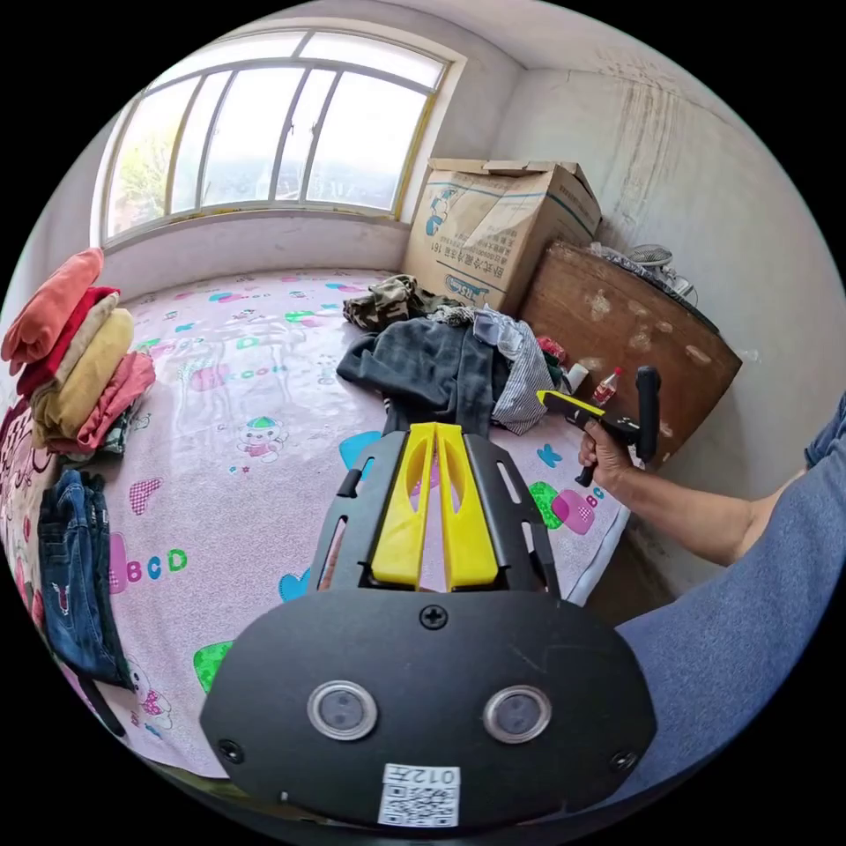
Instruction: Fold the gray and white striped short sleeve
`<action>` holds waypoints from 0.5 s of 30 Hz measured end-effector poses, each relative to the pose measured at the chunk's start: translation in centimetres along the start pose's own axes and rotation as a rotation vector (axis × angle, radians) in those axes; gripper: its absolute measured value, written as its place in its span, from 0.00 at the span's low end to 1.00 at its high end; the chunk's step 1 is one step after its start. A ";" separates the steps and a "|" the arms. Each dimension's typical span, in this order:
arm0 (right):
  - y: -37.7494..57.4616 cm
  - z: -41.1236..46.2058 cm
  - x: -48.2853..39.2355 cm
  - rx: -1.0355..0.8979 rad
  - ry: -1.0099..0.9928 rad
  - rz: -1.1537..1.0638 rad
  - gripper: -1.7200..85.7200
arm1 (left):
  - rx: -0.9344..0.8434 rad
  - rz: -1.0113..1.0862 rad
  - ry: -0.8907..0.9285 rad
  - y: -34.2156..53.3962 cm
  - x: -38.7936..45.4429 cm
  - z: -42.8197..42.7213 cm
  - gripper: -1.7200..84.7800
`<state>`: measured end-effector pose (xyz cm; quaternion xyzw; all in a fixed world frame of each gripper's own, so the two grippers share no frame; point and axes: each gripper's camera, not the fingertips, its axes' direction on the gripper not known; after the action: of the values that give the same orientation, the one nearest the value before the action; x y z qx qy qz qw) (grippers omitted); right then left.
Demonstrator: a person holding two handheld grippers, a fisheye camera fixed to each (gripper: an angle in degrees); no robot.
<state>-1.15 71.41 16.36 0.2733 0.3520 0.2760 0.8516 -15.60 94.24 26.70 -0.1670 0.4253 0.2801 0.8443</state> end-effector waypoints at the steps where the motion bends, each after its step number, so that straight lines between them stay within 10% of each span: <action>1: -0.9 0.3 3.2 -0.001 0.025 -0.001 0.03 | -0.016 0.003 -0.012 -0.8 1.6 1.2 0.02; 15: -12.2 14.0 30.6 -0.287 0.251 -0.028 0.21 | -0.228 -0.056 -0.060 -8.9 12.4 14.3 0.02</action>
<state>31.09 79.36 3.01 0.1077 0.4163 0.3431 0.8351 4.76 98.80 25.34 -0.2651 0.3605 0.3078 0.8397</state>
